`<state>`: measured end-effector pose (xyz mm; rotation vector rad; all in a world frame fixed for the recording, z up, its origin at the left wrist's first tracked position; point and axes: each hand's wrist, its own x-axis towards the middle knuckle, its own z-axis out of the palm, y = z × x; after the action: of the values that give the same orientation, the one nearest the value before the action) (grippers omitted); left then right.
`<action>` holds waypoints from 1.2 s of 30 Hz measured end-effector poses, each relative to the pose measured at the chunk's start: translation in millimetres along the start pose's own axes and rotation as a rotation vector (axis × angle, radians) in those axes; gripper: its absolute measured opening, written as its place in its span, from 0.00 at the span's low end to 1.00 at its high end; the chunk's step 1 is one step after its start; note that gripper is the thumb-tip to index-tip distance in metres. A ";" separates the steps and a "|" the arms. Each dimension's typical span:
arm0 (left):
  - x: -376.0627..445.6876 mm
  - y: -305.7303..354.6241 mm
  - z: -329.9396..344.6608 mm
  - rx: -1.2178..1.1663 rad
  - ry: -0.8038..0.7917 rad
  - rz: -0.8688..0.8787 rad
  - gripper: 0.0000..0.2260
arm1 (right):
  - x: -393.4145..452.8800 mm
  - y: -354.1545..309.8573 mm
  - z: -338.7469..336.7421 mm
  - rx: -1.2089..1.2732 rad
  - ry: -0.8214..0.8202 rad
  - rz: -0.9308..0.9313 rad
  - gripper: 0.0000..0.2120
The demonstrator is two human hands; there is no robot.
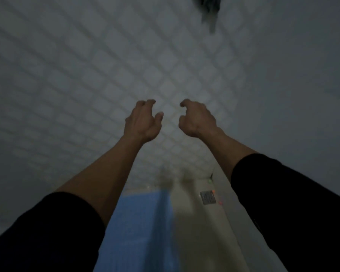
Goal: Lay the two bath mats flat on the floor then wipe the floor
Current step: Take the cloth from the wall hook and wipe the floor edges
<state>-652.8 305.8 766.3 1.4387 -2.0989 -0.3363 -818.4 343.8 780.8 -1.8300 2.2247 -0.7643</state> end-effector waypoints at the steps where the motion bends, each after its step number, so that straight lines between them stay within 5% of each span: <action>1: 8.5 4.4 -6.6 -0.002 0.001 0.027 0.25 | 2.5 -3.1 -7.9 -0.014 0.014 0.002 0.26; 14: 118.9 59.2 -80.2 -0.082 0.128 0.190 0.26 | 75.8 -33.2 -124.5 -0.119 0.329 -0.002 0.24; 26: 239.5 90.5 -45.1 -0.073 0.161 0.189 0.28 | 203.7 12.8 -156.9 -0.066 0.383 -0.016 0.25; 36: 393.3 165.2 -20.8 -0.067 0.256 0.131 0.31 | 358.0 57.3 -225.2 0.101 0.433 -0.114 0.16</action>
<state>-871.0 13.0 987.8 1.2277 -1.9429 -0.1598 -1050.8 73.3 1015.3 -1.8986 2.2767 -1.3835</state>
